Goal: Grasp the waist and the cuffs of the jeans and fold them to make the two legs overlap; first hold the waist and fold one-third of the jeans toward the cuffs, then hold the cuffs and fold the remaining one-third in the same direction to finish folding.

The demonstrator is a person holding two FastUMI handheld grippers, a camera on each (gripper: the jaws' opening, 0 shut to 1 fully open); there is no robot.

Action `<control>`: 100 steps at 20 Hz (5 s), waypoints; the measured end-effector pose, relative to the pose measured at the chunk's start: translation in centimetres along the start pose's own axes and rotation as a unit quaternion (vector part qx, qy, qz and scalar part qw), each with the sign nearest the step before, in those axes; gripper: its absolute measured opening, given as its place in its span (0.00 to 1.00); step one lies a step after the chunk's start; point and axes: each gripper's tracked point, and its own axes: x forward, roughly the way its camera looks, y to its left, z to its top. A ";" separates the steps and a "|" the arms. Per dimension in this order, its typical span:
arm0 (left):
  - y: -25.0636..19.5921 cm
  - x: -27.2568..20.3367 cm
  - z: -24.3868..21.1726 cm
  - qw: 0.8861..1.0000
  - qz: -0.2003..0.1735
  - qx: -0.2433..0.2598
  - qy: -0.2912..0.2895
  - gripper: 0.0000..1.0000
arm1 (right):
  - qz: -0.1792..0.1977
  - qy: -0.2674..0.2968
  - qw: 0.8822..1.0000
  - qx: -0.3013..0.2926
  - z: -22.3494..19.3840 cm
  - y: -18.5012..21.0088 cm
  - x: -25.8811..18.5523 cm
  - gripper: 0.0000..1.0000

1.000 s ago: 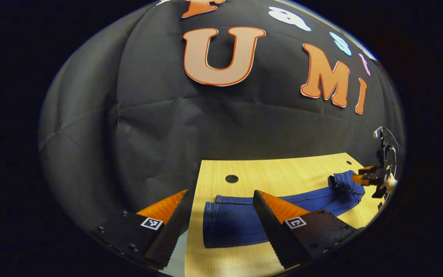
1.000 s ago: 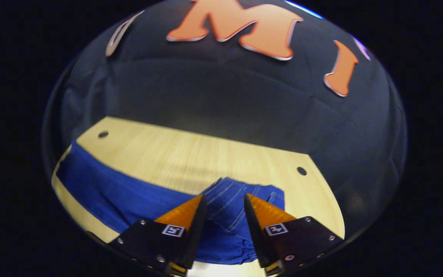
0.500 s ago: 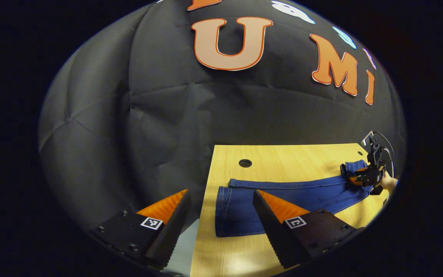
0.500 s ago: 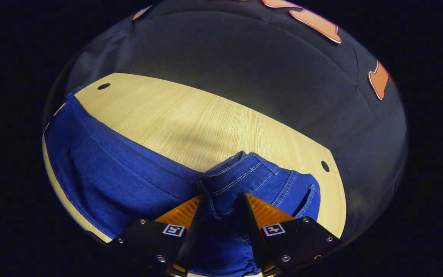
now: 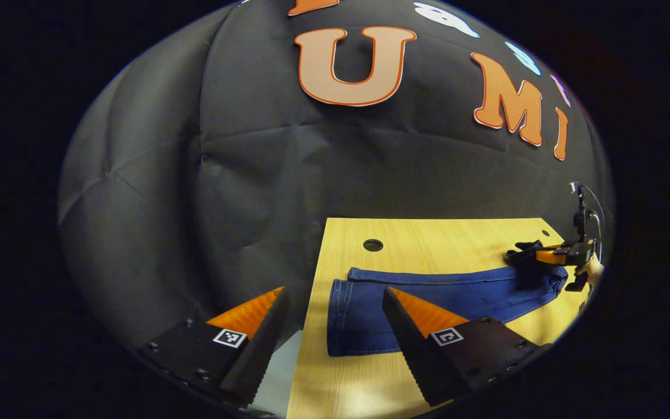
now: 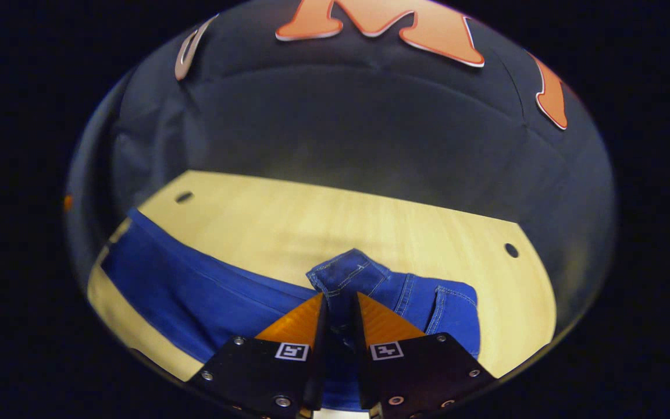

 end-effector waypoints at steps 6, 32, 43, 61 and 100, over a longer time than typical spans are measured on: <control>1.1 0.3 -1.0 1.000 -0.004 -0.020 0.001 0.99 | 0.096 0.028 0.995 -0.022 -2.6 10.4 -2.6 0.24; 1.5 1.6 -13.9 0.849 -0.039 -0.503 0.158 0.98 | 0.109 0.029 0.986 0.121 1.1 7.3 -8.2 0.98; -1.9 7.2 -12.4 0.841 -0.057 -0.521 0.132 0.97 | 0.086 0.046 0.983 0.157 0.4 3.0 -8.1 0.98; -8.6 5.0 0.1 0.908 -0.091 -0.405 0.062 0.04 | 0.051 0.028 0.984 0.169 -0.4 -3.3 -9.7 0.98; -63.8 -3.2 -12.4 0.948 -0.251 0.048 0.190 0.78 | 0.029 -0.012 0.987 0.159 -7.2 -22.8 -21.5 0.98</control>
